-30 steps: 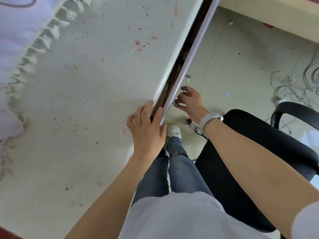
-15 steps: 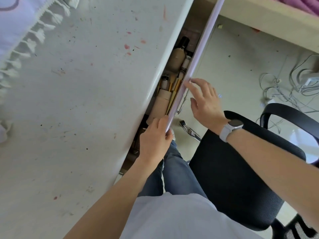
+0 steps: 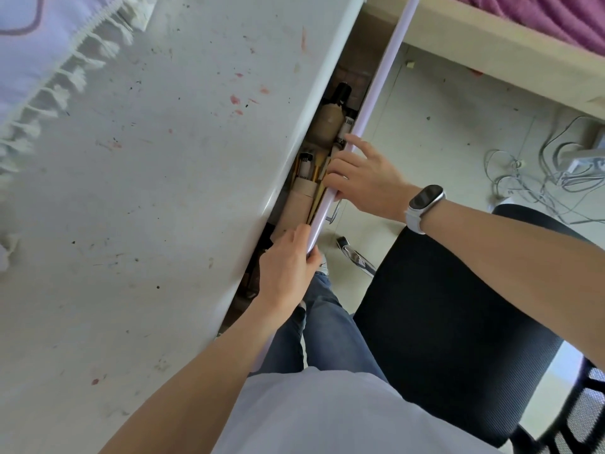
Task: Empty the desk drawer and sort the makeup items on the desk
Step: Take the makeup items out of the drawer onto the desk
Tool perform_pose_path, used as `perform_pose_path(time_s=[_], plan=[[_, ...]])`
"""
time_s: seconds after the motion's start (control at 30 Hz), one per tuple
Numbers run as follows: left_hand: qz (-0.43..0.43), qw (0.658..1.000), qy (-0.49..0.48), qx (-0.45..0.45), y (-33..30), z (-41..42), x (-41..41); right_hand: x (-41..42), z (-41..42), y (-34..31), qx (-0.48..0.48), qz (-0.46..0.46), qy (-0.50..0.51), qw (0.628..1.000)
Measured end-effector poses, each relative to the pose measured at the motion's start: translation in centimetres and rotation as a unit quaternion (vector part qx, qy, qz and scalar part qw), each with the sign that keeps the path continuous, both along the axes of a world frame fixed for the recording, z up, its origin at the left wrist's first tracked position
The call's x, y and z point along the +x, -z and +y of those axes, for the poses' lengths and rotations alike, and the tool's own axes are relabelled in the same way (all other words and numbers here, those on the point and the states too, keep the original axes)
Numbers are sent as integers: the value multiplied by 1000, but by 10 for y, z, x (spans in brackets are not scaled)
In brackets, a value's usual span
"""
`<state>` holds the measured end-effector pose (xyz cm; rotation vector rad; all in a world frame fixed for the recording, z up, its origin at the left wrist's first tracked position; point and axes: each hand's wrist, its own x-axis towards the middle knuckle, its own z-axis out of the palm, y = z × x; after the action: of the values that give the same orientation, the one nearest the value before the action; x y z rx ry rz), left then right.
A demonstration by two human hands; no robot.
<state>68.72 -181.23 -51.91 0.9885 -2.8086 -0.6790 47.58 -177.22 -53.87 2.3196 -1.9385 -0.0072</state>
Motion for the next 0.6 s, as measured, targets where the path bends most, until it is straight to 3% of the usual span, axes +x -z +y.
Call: perform_pose_path(time_s=[0.37, 0.6], plan=[[-6, 999, 19, 42, 7, 21, -2, -5, 33, 7, -53, -65, 6, 996], [-18, 997, 54, 54, 23, 49, -26, -22, 62, 16, -26, -66, 17, 997]])
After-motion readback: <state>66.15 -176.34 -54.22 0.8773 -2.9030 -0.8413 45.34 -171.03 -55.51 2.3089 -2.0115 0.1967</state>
